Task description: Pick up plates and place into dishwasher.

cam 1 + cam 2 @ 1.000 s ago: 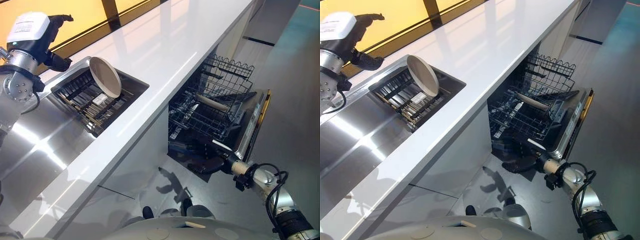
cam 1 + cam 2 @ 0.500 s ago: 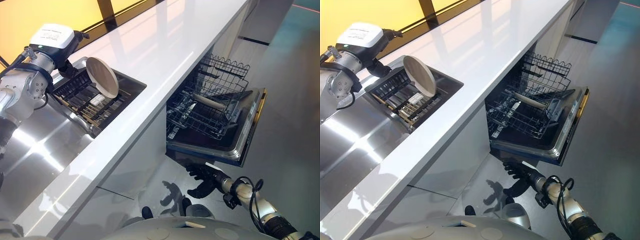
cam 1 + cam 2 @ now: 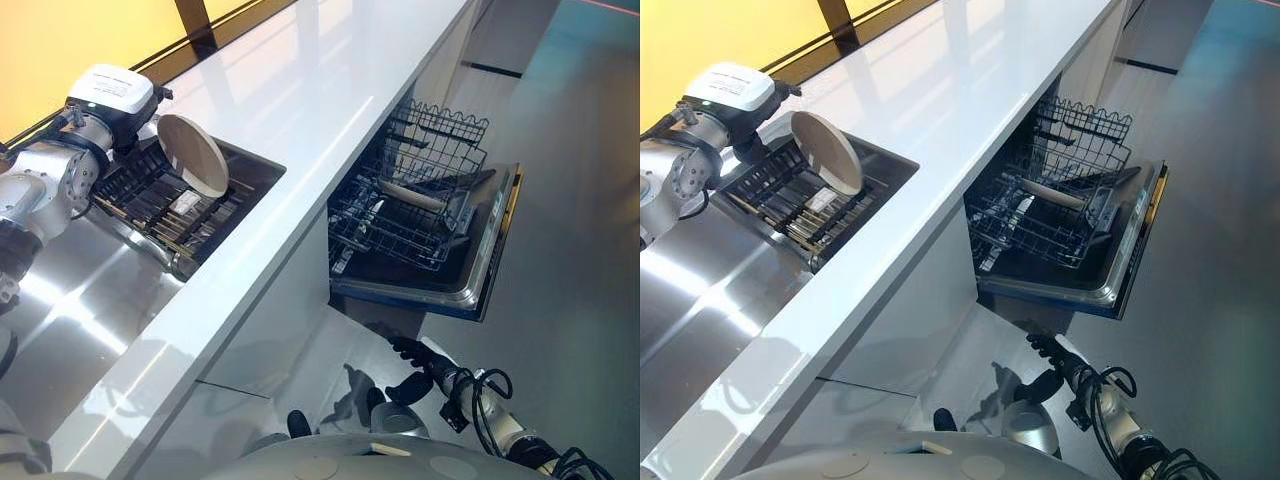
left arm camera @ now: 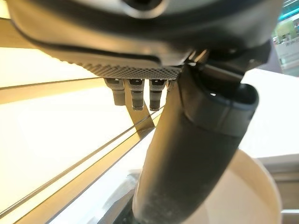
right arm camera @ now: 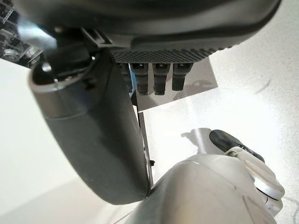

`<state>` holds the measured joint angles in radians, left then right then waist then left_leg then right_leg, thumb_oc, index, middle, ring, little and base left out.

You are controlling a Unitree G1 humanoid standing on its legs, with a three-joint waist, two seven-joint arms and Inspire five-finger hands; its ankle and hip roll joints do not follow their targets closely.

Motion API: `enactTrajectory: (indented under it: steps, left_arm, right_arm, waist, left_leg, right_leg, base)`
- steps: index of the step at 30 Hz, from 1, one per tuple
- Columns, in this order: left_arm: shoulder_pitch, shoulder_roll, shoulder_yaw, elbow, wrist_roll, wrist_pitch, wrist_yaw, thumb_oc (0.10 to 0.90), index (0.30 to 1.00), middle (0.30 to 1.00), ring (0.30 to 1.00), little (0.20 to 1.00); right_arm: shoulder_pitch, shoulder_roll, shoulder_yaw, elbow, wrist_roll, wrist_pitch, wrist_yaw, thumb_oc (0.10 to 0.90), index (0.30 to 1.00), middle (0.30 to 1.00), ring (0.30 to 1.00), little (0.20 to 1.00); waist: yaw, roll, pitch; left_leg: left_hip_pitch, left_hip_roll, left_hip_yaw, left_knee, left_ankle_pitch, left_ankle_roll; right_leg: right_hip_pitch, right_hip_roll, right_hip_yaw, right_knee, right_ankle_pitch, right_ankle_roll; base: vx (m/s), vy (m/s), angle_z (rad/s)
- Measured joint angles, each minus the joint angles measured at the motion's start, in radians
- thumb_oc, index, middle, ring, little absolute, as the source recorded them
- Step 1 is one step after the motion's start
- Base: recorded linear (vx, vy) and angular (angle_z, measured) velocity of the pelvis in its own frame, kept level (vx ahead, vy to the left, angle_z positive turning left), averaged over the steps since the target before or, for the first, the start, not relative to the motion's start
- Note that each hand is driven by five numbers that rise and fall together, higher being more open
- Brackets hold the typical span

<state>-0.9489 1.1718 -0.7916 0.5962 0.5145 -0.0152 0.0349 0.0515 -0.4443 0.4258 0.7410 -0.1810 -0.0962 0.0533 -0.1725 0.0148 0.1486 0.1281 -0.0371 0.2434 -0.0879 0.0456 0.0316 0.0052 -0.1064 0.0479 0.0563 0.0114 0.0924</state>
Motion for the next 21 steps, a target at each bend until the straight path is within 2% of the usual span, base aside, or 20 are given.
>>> enactTrajectory:
  steps: [21]
  left_arm:
    - [-0.001, -0.074, 0.001, 0.091, 0.039, 0.013, 0.080, 0.800, 0.900, 0.900, 0.900, 0.900]
  right_arm:
    - [0.009, 0.001, -0.043, -0.001, 0.001, -0.045, -0.022, 0.800, 0.900, 0.900, 0.900, 0.900]
  waist:
    - [-0.038, 0.000, 0.047]
  left_leg:
    - [0.014, -0.025, 0.015, 0.000, -0.012, 0.019]
  right_leg:
    - [-0.017, -0.021, -0.001, 0.035, -0.007, 0.017]
  base:
    - [0.06, 0.005, -0.04]
